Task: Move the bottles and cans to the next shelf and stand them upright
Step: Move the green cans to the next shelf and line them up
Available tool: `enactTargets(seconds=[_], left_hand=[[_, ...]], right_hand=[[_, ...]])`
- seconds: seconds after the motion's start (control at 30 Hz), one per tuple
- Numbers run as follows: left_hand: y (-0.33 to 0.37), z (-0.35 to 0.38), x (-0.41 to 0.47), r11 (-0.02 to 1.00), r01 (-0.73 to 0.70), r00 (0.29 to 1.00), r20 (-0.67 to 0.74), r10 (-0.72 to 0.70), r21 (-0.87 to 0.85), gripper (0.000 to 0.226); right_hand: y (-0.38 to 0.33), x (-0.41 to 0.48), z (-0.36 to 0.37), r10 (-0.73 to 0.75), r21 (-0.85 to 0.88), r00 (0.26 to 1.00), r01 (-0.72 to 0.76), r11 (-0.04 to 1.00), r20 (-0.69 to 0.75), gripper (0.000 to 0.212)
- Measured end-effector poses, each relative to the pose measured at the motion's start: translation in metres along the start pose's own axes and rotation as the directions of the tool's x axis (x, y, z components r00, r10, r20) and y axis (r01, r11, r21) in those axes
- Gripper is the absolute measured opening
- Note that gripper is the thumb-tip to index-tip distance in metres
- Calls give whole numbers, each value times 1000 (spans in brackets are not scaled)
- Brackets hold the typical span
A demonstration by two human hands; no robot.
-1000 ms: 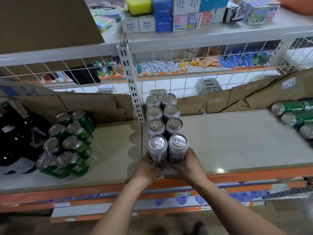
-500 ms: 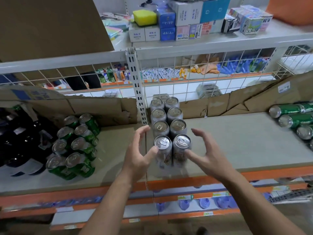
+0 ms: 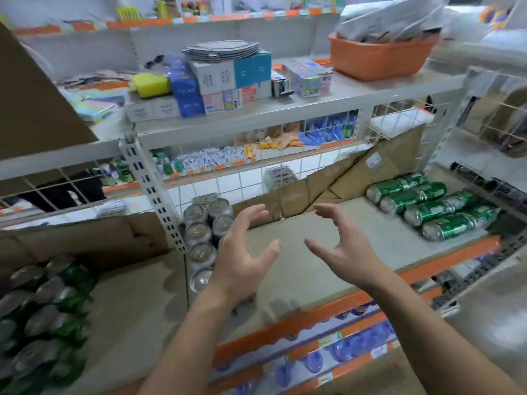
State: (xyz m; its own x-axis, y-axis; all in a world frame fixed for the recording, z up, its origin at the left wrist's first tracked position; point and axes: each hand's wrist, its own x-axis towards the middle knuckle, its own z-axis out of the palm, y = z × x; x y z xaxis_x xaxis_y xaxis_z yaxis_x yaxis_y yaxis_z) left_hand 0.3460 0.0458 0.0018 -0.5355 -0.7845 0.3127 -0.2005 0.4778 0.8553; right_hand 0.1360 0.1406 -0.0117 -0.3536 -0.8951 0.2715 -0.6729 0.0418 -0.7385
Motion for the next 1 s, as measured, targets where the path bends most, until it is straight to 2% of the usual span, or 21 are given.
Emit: enactTargets(seconds=[0.2,0.37,0.5,0.6,0.7,0.8,1.0], left_hand=[[23,127,51,1000,-15,973,228,16,-9,59],[32,261,96,1000,9,932,361,-12,10,63],[31,364,135,996,57,891,446,-81,67,60],[28,423,152,985,128,860,482,-168,115,62],[24,456,158,970,205,844,477,-244,133,54],[21,467,163,959,224,841,463,-281,176,49],[16,468,177,951,182,831,478,-284,249,57]], right_hand=[[82,-7,-87,175,-43,979,-181,983,-107,58],[191,-16,-170,387,-81,907,-404,911,-166,62],[286,-16,-233,479,-235,867,-499,834,-138,69],[340,-6,-254,472,-368,881,-445,817,-17,72],[373,18,-252,387,-482,911,-278,831,143,76],[387,41,-244,343,-539,899,-153,828,272,85],[403,51,-240,228,-597,924,2,802,308,77]])
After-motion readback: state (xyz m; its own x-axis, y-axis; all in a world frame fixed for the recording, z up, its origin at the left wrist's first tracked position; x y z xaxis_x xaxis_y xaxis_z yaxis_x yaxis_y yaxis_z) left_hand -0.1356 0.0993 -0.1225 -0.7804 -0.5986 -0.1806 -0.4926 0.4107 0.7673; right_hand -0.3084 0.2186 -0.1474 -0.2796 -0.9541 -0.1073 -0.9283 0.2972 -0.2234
